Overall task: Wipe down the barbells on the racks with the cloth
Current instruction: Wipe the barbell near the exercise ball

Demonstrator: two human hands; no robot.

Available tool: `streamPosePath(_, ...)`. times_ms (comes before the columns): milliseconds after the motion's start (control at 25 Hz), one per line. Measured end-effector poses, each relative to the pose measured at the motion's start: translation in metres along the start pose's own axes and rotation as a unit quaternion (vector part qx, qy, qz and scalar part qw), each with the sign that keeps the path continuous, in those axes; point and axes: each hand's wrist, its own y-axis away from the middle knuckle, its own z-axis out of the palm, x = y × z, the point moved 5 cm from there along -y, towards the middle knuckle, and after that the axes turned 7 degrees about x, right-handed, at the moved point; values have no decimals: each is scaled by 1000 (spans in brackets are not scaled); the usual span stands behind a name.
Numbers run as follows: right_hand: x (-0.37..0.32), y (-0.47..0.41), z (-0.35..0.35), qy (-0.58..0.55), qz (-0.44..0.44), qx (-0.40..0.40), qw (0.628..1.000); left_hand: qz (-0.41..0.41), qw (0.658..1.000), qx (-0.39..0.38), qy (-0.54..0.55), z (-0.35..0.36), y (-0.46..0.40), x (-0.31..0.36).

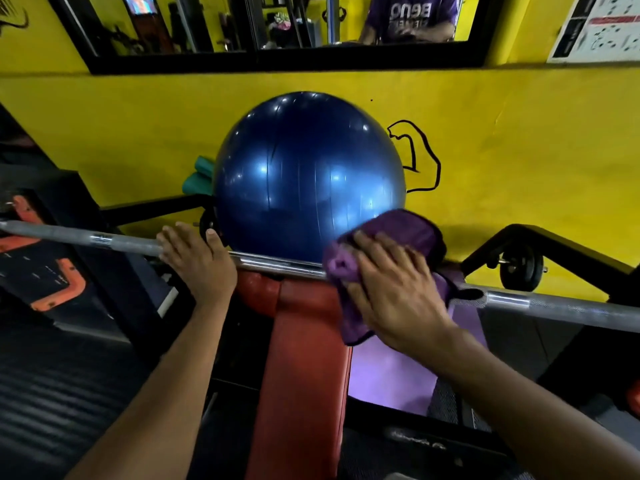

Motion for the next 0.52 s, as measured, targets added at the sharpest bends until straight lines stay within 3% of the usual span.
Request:
streamPosePath(40, -1, 0, 21, 76, -22, -56, 995, 10, 1000, -1, -3, 1, 2, 0)
streamPosePath(120, 2, -4, 43, 119, -19, -114, 986, 27, 999, -13, -15, 2, 5, -2)
streamPosePath(280, -12, -39, 52, 100, -53, -48, 992, 58, 997, -40, -44, -1, -9, -14)
streamPosePath(440, -76, -80, 90, 44, -111, -121, 985, 55, 998, -10, -31, -3, -30, -30)
streamPosePath(520, -85, -85, 96, 39, -116, -120, 985, 62, 998, -12, -26, -1, -29, -31)
